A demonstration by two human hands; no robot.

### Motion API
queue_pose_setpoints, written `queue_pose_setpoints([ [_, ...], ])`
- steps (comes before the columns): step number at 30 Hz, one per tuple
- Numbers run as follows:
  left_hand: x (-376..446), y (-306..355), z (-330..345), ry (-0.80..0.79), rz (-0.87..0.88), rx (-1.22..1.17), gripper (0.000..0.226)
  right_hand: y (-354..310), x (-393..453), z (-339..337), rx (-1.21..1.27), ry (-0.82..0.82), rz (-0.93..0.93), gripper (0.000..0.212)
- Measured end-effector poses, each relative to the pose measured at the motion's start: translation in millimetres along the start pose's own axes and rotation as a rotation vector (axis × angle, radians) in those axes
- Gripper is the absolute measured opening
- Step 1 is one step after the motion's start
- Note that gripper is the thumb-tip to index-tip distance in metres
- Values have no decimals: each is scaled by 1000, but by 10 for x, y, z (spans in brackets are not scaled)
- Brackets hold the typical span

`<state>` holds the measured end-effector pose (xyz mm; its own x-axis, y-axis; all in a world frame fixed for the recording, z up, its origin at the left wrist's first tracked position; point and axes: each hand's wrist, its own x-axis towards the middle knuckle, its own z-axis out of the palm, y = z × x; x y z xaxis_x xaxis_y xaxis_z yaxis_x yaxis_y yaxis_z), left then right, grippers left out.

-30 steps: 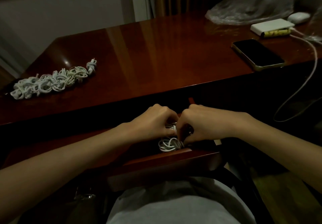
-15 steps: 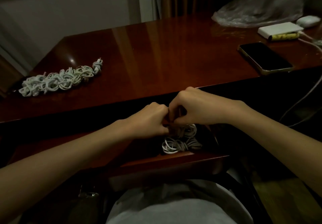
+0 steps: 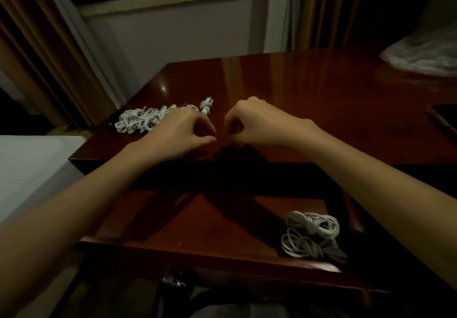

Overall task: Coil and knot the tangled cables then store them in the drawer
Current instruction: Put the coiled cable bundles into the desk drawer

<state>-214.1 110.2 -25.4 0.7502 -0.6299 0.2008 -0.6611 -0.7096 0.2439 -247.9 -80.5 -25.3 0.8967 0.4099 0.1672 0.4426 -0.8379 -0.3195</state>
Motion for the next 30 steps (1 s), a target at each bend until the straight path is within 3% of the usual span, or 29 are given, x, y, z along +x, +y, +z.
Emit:
queue_pose_setpoints([
  [3, 85, -246, -60, 108, -142, 81, 21, 108, 394, 83, -64, 45, 27, 16],
  [9, 352, -501, 16, 108, -299, 201, 40, 267, 973, 242, -150, 44, 69, 49],
  [14, 529, -590, 110, 90, -324, 248, 36, 363, 1188, 294, -196, -30, 32, 42],
  [25, 567, -614, 69, -50, -317, 138, 13, 454, 1122, 208, -300, 110, -12, 26],
  [30, 653, -610, 125, -46, -374, 11, 39, 504, 1119, 222, -254, 45, 28, 24],
])
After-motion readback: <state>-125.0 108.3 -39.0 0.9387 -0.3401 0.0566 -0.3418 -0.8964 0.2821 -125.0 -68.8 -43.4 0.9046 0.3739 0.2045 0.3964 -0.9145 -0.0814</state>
